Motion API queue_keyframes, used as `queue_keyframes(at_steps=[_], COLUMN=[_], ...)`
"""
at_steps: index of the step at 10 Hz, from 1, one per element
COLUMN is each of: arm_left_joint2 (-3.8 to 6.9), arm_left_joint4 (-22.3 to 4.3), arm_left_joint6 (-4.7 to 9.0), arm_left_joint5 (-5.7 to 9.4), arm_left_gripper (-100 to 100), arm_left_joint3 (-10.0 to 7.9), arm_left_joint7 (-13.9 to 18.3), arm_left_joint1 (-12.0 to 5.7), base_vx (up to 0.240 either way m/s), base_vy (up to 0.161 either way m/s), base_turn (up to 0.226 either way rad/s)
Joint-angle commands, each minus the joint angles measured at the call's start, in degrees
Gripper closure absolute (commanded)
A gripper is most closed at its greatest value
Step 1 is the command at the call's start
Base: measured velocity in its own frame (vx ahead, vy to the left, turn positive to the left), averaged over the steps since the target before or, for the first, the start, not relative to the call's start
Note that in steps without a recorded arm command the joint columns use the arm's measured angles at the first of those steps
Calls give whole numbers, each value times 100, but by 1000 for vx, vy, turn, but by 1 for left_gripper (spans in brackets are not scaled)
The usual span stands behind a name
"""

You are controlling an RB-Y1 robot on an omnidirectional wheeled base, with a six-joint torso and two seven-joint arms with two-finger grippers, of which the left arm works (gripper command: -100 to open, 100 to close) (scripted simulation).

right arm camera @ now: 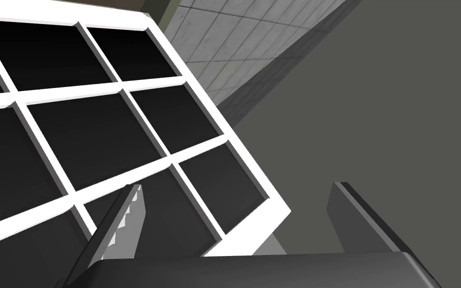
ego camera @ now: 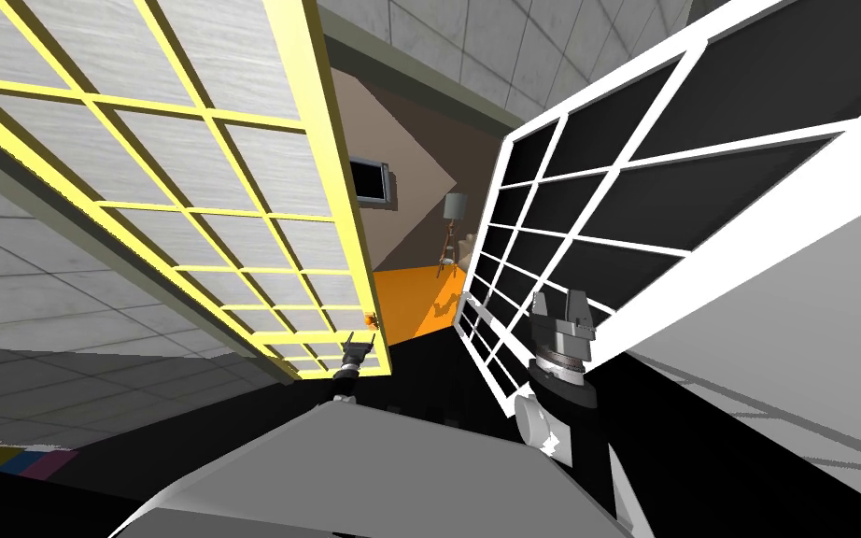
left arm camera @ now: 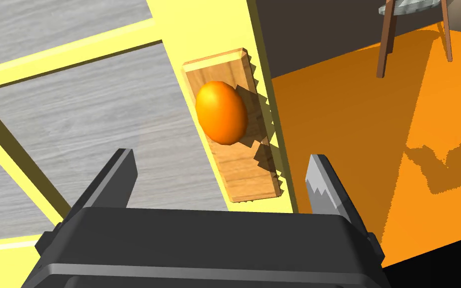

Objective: Pull the door open

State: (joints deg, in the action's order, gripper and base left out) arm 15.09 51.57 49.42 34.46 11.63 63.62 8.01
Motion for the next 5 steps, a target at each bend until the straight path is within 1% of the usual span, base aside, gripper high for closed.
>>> queue_keyframes(at_steps=[1, 2, 3, 5], arm_left_joint2=[12, 22, 22, 39], arm_left_joint4=[19, 33, 33, 57], arm_left_joint6=[-1, -2, -2, -3], arm_left_joint5=[104, 186, 186, 324], arm_left_gripper=[-100, -100, -100, -100], arm_left_joint3=[59, 106, 106, 185], arm_left_joint7=[285, 438, 490, 845], arm_left_joint1=[8, 13, 13, 22], base_vx=[-45, -69, -49, -45], base_vy=[20, 27, 17, 17], base_turn=[-51, -85, -24, -42])
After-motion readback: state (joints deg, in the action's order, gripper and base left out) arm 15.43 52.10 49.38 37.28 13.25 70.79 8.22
